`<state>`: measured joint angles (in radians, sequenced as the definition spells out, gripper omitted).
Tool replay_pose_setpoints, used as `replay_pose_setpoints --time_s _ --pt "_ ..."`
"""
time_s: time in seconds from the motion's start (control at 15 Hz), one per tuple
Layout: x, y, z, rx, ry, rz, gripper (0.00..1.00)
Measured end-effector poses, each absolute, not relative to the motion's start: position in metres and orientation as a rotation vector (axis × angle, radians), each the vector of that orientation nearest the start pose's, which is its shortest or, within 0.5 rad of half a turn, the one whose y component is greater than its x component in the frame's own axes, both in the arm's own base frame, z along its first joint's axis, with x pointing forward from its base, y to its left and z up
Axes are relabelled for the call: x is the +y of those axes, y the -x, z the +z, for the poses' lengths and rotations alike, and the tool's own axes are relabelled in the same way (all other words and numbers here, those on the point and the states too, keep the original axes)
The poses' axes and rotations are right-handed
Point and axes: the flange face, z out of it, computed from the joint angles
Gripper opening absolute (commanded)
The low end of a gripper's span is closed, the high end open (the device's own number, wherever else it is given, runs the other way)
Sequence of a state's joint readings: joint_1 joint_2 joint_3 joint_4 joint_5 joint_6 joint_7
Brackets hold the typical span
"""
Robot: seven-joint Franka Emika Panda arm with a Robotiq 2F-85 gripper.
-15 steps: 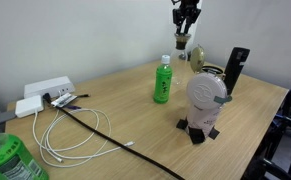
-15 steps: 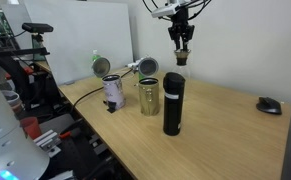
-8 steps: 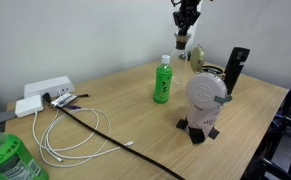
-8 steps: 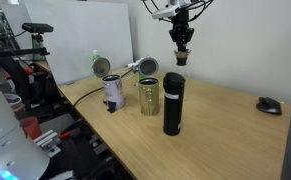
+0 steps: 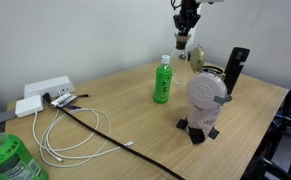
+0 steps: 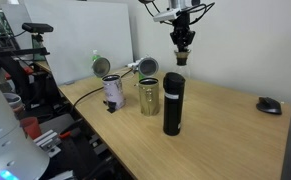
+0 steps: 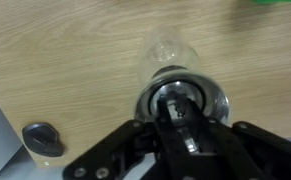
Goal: Remove the silver cap from the bottle
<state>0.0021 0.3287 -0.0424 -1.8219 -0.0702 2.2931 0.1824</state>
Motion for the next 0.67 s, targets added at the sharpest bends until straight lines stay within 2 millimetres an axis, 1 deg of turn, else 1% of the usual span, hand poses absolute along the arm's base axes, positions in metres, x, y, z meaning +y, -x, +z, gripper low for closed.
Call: replay_pose_setpoints --time_s 0.2,0.67 --pt "-0.0256 -0.6491 0.3724 0.284 3.179 -0.241 0.01" --pt "-0.0258 -0.6493 0.3726 0.295 3.177 -0.244 0.01"
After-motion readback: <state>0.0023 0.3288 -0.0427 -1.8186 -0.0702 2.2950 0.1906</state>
